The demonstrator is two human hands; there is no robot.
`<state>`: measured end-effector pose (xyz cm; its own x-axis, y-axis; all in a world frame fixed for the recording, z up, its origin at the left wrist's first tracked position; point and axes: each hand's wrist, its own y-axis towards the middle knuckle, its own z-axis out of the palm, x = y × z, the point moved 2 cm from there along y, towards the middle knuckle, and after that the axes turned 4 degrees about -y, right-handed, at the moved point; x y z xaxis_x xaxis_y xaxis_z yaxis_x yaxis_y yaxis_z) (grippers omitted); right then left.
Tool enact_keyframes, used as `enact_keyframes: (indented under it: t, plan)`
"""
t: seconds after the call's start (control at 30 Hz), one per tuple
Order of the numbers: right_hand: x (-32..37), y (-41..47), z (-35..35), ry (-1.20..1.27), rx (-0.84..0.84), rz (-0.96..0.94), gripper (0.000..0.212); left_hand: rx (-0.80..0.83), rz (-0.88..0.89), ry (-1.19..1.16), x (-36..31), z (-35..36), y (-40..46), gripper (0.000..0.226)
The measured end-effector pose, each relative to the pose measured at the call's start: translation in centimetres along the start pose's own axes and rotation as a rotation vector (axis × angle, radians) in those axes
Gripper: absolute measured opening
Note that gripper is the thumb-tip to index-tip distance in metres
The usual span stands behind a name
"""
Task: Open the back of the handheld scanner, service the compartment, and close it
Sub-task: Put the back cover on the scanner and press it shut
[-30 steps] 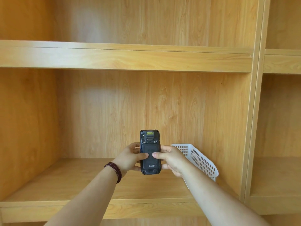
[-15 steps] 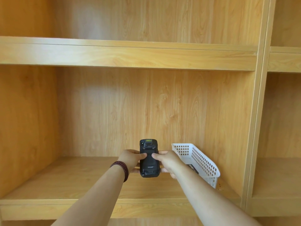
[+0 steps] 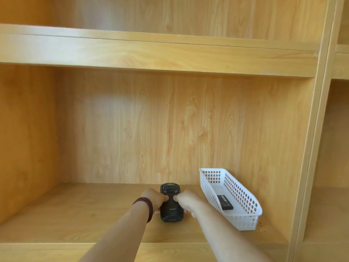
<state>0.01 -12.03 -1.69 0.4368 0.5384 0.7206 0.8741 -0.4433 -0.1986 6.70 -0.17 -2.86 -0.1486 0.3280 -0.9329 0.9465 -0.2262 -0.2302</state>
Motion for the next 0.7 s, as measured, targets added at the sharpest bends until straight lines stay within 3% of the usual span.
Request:
enact_keyframes:
  t: [0.4,0.7]
  plan:
    - [-0.1,2.2,1.2,-0.105,0.014,0.046,0.028,-0.076,0.022,0.209,0.5,0.3,0.6,0.027]
    - [-0.3,2.4,1.7,-0.315,-0.003,0.021,0.035,-0.133,0.074,0.422,0.5,0.8,0.9,0.032]
